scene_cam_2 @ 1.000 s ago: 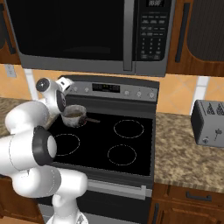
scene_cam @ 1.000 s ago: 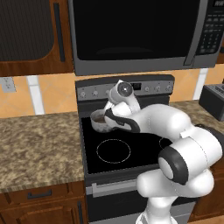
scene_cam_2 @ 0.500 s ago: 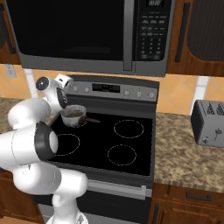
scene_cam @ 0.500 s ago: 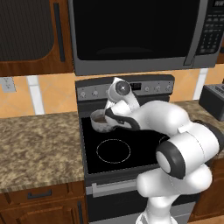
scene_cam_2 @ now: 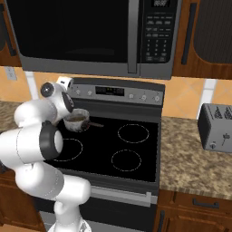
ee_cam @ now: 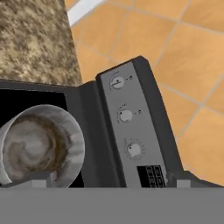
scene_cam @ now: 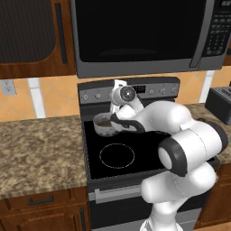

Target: Turn off the rear left burner of the stove.

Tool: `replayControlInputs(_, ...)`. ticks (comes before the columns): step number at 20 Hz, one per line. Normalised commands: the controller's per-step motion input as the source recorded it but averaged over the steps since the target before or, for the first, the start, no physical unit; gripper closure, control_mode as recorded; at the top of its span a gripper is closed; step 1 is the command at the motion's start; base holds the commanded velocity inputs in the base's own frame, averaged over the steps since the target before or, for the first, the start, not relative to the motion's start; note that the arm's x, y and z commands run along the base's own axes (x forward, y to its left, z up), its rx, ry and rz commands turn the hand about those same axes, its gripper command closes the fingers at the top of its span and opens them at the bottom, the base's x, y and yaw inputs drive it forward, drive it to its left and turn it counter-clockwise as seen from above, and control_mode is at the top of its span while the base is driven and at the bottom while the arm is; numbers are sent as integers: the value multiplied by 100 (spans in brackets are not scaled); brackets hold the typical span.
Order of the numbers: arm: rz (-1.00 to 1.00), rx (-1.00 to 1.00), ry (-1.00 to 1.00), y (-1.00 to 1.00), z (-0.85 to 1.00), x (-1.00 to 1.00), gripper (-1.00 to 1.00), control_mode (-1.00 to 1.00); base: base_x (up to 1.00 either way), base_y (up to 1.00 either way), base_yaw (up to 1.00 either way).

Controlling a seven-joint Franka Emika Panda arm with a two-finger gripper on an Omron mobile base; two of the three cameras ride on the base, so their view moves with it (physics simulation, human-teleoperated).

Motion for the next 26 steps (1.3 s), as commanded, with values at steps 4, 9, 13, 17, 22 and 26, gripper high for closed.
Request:
replayControlInputs(4, 13, -11, -3, 0, 0, 4, -100, -100, 0, 0, 0)
replayControlInputs(9, 14, -9, -1, 0, 0, 0, -100, -100, 0, 0, 0)
replayControlInputs(13, 12, -6, 0, 0, 8, 0, -100, -100, 0, 0, 0)
replayControlInputs(17, 10, -6, 0, 1, 15, 2, -100, -100, 0, 0, 0)
replayControlInputs(22, 10, -6, 0, 0, 12, 2, -100, -100, 0, 0, 0)
replayControlInputs(26, 9, -5, -1, 0, 10, 1, -100, -100, 0, 0, 0)
